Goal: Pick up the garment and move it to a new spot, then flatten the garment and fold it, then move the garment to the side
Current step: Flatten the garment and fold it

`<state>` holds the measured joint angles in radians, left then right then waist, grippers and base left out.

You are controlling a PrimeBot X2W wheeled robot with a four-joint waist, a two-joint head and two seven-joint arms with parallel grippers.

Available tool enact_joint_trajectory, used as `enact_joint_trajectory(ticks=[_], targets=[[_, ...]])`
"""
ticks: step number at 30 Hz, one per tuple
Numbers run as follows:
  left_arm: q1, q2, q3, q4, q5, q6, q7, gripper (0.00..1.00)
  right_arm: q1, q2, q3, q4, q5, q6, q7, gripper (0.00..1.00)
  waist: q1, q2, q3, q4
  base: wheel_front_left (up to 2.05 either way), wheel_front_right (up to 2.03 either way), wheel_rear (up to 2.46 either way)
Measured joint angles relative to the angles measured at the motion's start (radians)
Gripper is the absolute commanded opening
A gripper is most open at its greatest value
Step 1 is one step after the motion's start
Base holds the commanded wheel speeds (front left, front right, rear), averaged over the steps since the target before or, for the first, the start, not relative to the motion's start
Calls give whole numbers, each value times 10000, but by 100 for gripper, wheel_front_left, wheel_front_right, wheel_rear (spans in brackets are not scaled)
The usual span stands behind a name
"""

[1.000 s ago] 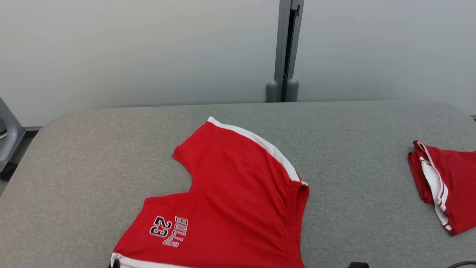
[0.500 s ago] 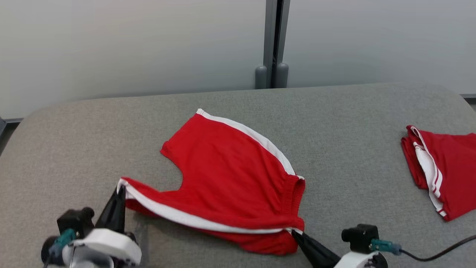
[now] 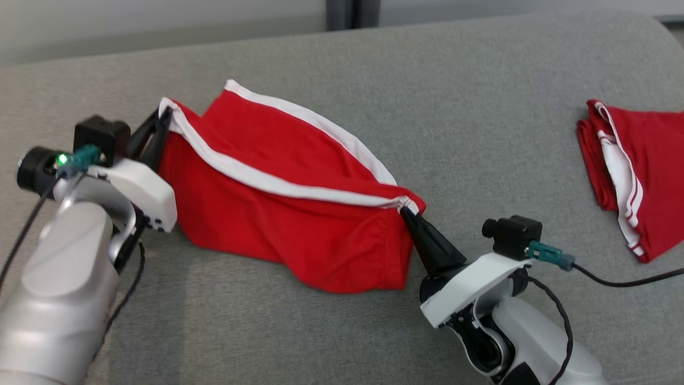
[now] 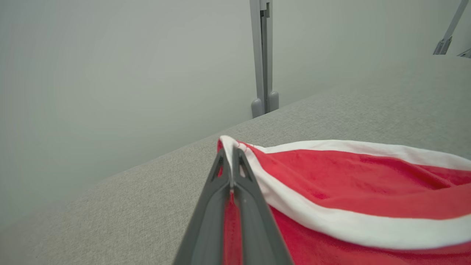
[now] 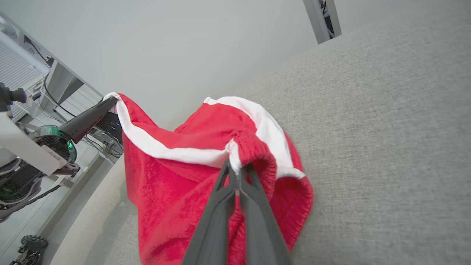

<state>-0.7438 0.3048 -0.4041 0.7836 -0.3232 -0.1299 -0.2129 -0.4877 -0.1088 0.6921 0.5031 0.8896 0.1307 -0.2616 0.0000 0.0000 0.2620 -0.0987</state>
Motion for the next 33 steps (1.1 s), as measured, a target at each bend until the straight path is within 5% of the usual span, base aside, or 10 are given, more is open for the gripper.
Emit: enact_joint_trajectory(ticks=[14, 24, 25, 26, 27, 33], targets=[[-2882, 1193, -2405, 1620, -1666, -2, 734, 0, -542, 610, -1047, -276, -134, 2, -10, 0, 0, 0, 1738, -1130, 0, 0, 0], [-3431, 1195, -3440, 2343, -2370, -2, 533, 0, -564, 637, -1208, -872, 4, 2, -27, 0, 0, 0, 2212, -1582, 0, 0, 0], [-3480, 1156, -3457, 2449, -2433, -2, 433, 25, -564, 639, -1212, -882, -13, 2, -27, 8, 0, 0, 2223, -1575, 0, 0, 0], [-3507, 1112, -3450, 2587, -2479, -2, 316, 62, -564, 639, -1227, -876, -52, 2, -27, 41, 0, 0, 2227, -1562, 0, 0, 0], [-3516, 1064, -3480, 2713, -2497, 0, 244, 100, -563, 639, -1250, -874, -77, 2, -27, 100, 0, 0, 2223, -1543, 0, 0, 0], [-3421, 575, -3423, 3459, -2690, 90, -188, 100, -452, 625, -1645, -738, -516, 0, -27, 100, 0, 0, 1977, -1341, 0, 0, 0]])
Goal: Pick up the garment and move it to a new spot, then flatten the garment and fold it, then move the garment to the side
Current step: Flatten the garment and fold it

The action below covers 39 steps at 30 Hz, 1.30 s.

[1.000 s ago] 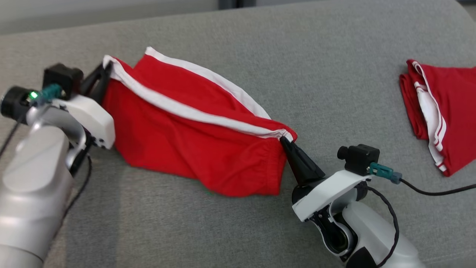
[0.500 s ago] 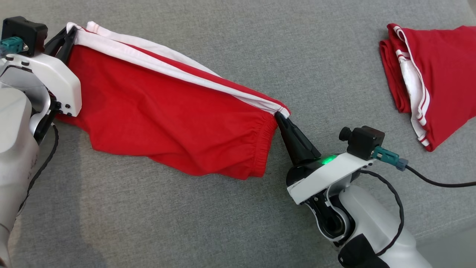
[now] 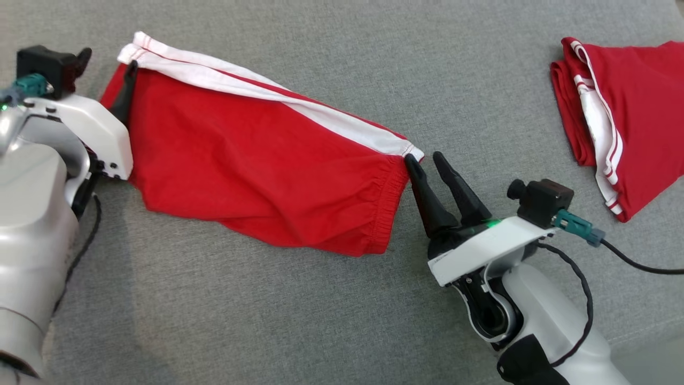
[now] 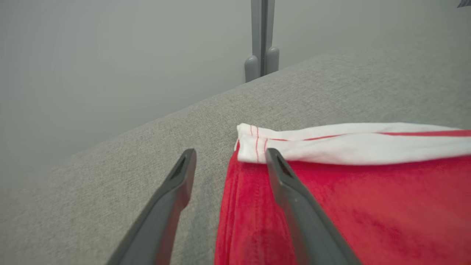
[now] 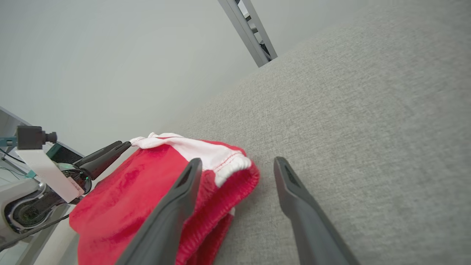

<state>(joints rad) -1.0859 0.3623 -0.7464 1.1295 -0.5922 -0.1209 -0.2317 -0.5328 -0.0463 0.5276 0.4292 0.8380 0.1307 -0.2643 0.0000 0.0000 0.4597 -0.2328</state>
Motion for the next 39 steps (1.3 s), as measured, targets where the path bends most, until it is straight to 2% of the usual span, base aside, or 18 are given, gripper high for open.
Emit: enact_joint_trajectory(ticks=[6, 9, 20, 21, 26, 32, 39], targets=[[460, -646, 240, 617, -405, 77, -132, 100, 533, -13, -947, 98, -895, 0, 0, 100, 0, 0, -445, 265, 0, 0, 0], [746, -917, 265, 936, -614, 73, 211, 100, 833, -25, -1304, 138, -1133, 0, 0, 100, 0, 0, -654, 386, 0, 0, 0], [842, -679, 148, 1379, -836, 104, 1825, 100, 1072, -21, -1450, 86, -1358, 0, 0, 100, 0, 1, -750, 127, 0, 0, 0], [846, -679, 119, 1383, -857, 75, 1894, 0, 1078, -19, -1450, 84, -1356, 0, 0, 100, 0, 1, -762, 107, 0, 0, 0], [1120, -903, 102, 1390, -966, 71, 1912, 0, 1169, -17, -1638, 196, -1425, 0, 0, 100, 0, 1, -1041, 141, 0, 0, 0], [2042, -1158, 303, 1496, -1258, 435, 1208, 0, 1483, -25, -1904, 447, -1534, 0, 0, 100, 0, 0, -1749, 412, 0, 0, 0], [3308, -1592, 713, 1547, -1831, 610, 485, 0, 1919, -10, -1918, 821, -1576, 0, 0, 100, 0, 0, -2630, 843, 0, 0, 0]])
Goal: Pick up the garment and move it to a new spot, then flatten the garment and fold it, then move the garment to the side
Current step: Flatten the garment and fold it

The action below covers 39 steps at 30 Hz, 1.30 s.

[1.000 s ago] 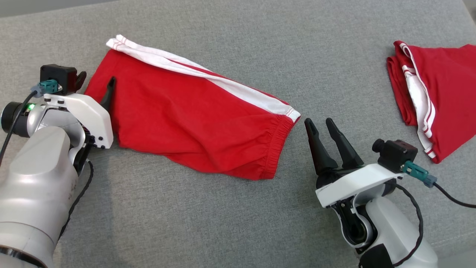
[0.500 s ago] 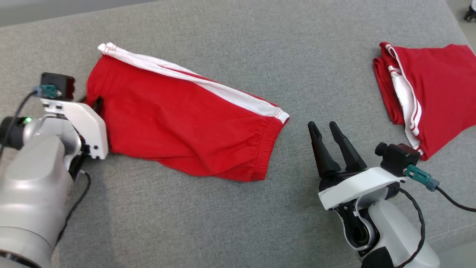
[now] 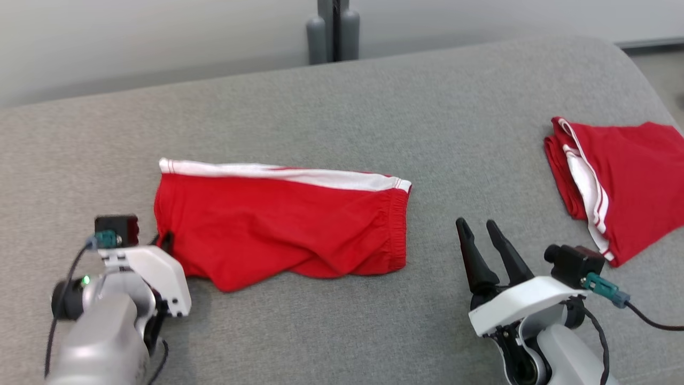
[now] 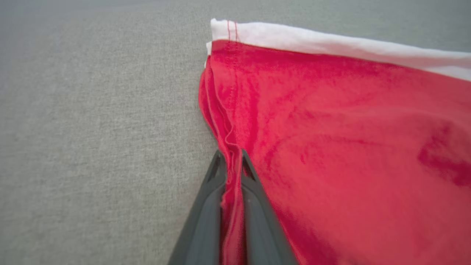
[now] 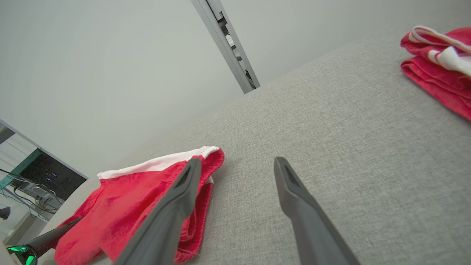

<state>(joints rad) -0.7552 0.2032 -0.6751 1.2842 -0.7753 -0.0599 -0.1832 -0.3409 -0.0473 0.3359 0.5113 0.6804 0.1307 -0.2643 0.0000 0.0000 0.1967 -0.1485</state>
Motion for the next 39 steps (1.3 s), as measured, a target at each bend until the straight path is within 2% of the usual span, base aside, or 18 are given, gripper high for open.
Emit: enact_joint_trajectory(ticks=[9, 10, 11, 13, 19, 24, 30, 39], targets=[[1402, -468, 278, -59, -345, 151, -654, 0, 400, 0, 75, 276, -136, 0, 0, 100, 0, 0, -797, 643, 0, 0, 0], [1462, -470, 278, -155, -313, 268, -709, 36, 399, 0, 69, 276, -140, 0, 0, 100, 0, 0, -799, 681, 0, 0, 0], [1514, -464, 290, -249, -251, 355, -746, 98, 398, -2, 67, 278, -171, 0, 0, 100, 0, 0, -786, 704, 0, 0, 0], [1660, -433, 393, -570, -205, 552, -786, 100, 389, -8, 50, 286, -221, 0, 0, 100, 0, 0, -753, 747, 0, 0, 0], [2712, 104, 1413, -3519, 1147, 1858, -786, 100, 364, -2, -194, 234, -863, 0, 0, 100, -1, 0, -850, 970, 0, 0, 0], [4219, 182, 2817, -5873, 2497, 2449, -792, 100, 487, -6, -330, 247, -1170, 0, 0, 100, 0, 0, -1152, 1163, 0, 0, 0], [5832, -244, 4109, -7672, 3825, 2268, -800, 100, 730, -10, -305, 456, -1214, 0, 0, 100, 0, 0, -1498, 1451, 0, 0, 0], [6390, -968, 4870, -8192, 5095, 1461, -800, 100, 516, -8, -278, 1231, -1137, 0, 2, 100, 0, 0, -1158, 2039, 0, 0, 0]])
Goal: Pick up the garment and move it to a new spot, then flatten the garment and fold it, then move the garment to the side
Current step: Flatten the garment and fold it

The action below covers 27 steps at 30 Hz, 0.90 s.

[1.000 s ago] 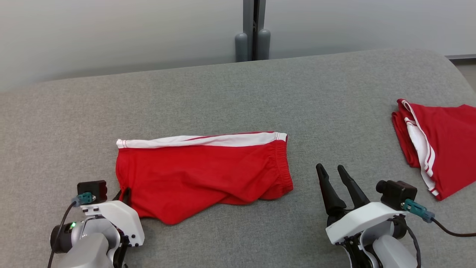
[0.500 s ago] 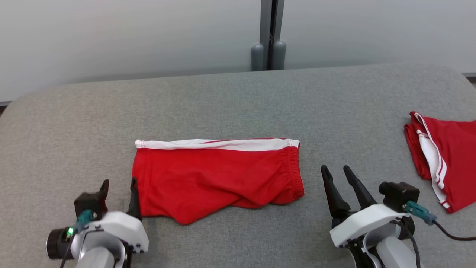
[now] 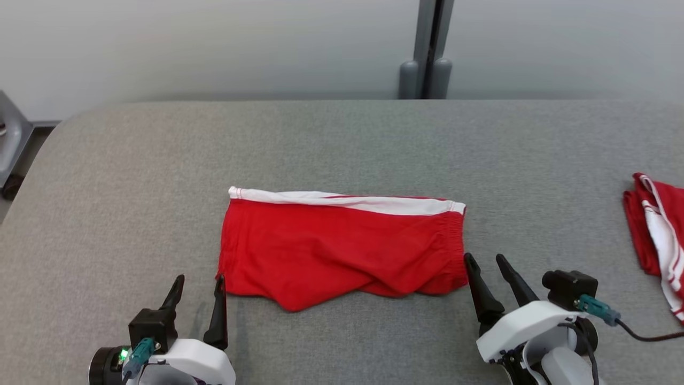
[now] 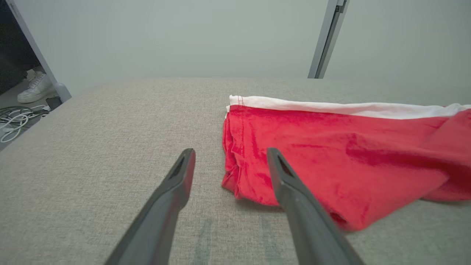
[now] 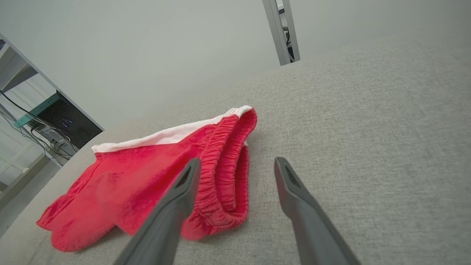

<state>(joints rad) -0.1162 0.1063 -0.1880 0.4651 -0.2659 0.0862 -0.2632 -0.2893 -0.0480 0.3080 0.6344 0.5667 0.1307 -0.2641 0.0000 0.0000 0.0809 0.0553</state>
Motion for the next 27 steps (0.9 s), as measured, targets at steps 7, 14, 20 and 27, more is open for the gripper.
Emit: enact_joint_trajectory(ticks=[7, 14, 20, 27], targets=[[-240, -299, 380, -42, 569, -424, 0, 100, -677, 0, 56, 1057, 199, 0, -2, 100, -1, 0, 587, 493, 0, 0, 0], [-360, -476, 731, 12, 830, -681, 0, 100, -1093, -29, 535, 1860, 761, 0, -17, 92, -1, 0, 866, 821, 0, 0, 0], [-360, -539, 888, 38, 980, -853, 0, 100, -1307, -63, 857, 2263, 1294, 0, -48, 0, 0, 0, 911, 838, 0, 0, 0], [-359, -558, 1016, 132, 1093, -1022, 0, 100, -1351, 10, 416, 2169, 1396, 0, -25, 0, 0, 0, 883, 713, 0, 0, 0]])
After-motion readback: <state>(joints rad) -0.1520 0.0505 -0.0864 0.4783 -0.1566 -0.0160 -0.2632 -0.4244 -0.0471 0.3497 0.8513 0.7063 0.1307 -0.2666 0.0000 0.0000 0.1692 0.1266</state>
